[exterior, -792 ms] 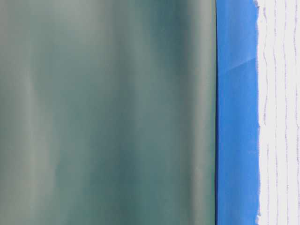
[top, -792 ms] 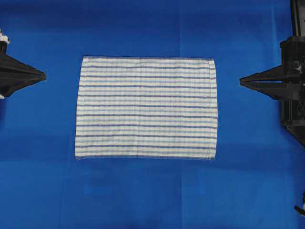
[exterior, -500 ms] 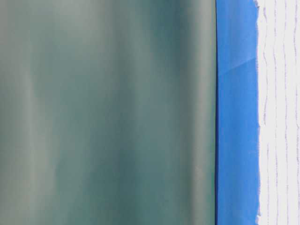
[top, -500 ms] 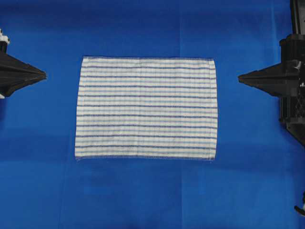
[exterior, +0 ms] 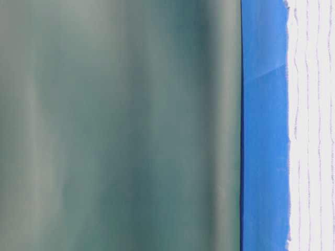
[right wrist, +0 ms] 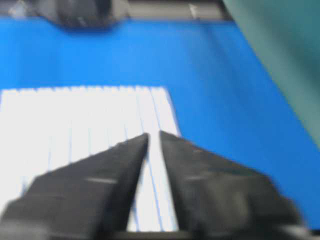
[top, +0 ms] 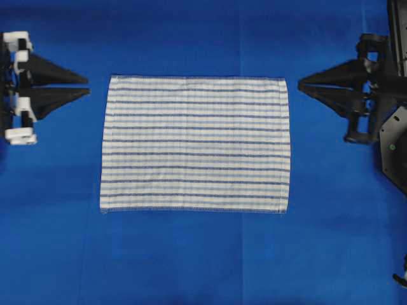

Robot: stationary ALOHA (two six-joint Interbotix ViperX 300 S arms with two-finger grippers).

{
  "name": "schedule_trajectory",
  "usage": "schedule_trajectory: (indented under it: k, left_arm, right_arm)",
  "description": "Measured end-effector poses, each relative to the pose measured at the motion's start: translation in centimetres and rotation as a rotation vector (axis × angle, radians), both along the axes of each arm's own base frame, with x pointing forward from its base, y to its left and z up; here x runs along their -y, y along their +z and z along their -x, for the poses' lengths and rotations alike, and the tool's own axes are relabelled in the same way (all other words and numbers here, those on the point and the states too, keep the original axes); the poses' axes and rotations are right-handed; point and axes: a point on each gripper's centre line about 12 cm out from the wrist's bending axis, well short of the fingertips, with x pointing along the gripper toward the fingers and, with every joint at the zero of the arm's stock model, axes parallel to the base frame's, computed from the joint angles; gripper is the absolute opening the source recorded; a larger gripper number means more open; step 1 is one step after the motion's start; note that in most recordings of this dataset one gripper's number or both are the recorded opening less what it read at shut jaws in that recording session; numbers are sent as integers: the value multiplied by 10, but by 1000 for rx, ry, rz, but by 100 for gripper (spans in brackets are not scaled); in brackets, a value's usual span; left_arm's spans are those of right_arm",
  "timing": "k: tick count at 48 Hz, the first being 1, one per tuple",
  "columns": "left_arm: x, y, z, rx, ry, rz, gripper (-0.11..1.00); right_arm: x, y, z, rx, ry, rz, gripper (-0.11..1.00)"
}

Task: Fold the blue towel.
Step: 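Move both grippers to the towel's far corners and grasp them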

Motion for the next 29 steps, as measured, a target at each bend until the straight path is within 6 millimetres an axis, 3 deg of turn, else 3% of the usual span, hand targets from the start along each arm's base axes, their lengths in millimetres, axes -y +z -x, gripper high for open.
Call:
schedule_trajectory:
  k: [6, 10, 29]
  left_arm:
    - [-9, -17, -5, -51, 34, 10, 71]
    - [-16, -30, -9, -82, 63, 15, 80]
    - [-60, -103, -15, -265, 227, 69, 79]
  right_arm:
    - [15, -22, -4, -75, -72, -44, 61]
    - [25, -37, -5, -120, -114, -66, 76]
    - [59, -114, -14, -290, -284, -155, 72]
